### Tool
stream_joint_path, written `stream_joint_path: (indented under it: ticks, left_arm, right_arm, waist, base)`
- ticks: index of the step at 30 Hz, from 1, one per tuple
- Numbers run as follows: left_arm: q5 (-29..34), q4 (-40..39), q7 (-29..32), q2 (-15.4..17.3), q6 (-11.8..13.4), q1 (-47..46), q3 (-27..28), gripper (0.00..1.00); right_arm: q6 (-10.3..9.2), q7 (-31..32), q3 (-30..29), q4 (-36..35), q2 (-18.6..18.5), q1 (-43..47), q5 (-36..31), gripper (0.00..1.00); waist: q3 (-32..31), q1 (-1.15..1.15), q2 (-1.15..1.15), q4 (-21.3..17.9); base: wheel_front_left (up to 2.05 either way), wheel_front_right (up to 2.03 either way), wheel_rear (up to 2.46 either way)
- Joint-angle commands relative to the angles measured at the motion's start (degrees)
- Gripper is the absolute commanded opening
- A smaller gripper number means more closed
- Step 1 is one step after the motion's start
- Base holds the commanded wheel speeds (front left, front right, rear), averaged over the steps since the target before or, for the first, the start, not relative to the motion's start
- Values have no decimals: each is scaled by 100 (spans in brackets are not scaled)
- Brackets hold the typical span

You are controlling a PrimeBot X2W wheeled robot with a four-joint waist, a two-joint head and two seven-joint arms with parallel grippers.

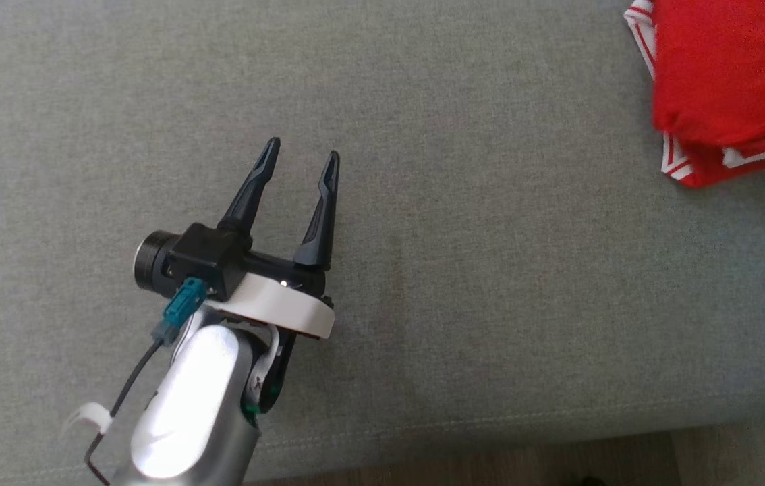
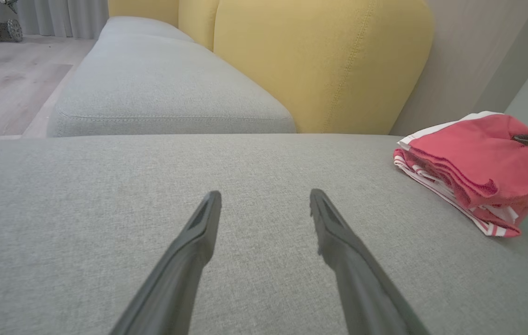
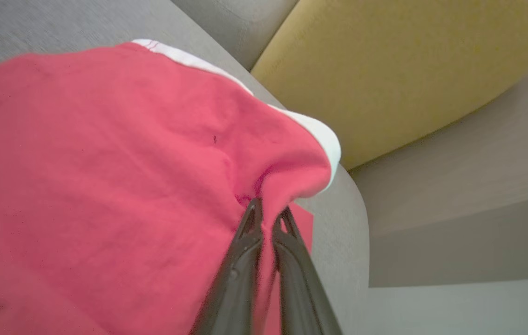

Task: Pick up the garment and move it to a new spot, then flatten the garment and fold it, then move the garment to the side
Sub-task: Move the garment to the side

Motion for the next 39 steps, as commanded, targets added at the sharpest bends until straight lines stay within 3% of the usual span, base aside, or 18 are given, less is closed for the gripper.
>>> stream_joint_path:
  ticks: [1,11,12,13,25,32,39]
  left_arm:
    - [42,-170,-34,32,-9,-162,132,100]
    - [6,-152,-34,32,-9,-274,71,100]
    - [1,-148,-34,32,-6,-292,69,100]
    - [-5,-148,-34,32,2,-308,73,100]
    - [-132,-108,-34,32,56,-116,201,100]
    - [-195,-141,-34,32,104,251,433,100]
    - [-159,-181,-34,32,98,723,686,100]
  right_arm:
    - [-5,87,16,-62,-336,-12,102,0]
    - [-5,353,-115,235,-393,-31,365,0]
    - [-5,343,-152,287,-387,-41,358,29]
    - [-5,340,-215,353,-367,-49,363,100]
    - [-5,59,-1023,680,253,51,165,100]
    - [-5,-649,-1730,263,1319,554,430,100]
    - [-5,-1155,-2360,-538,2415,1622,478,100]
  waist:
    - [87,-1,0,-30]
    - [266,-1,0,44]
    - [276,-1,0,62]
    - [279,-1,0,78]
    - [-317,-1,0,192]
    - [-1039,-1,0,285]
    - [-1653,-1,0,435]
  base:
    - [0,0,0]
    - [0,0,0]
    - [0,0,0]
    - [0,0,0]
    - [0,0,0]
    - [0,0,0]
    - [0,0,0]
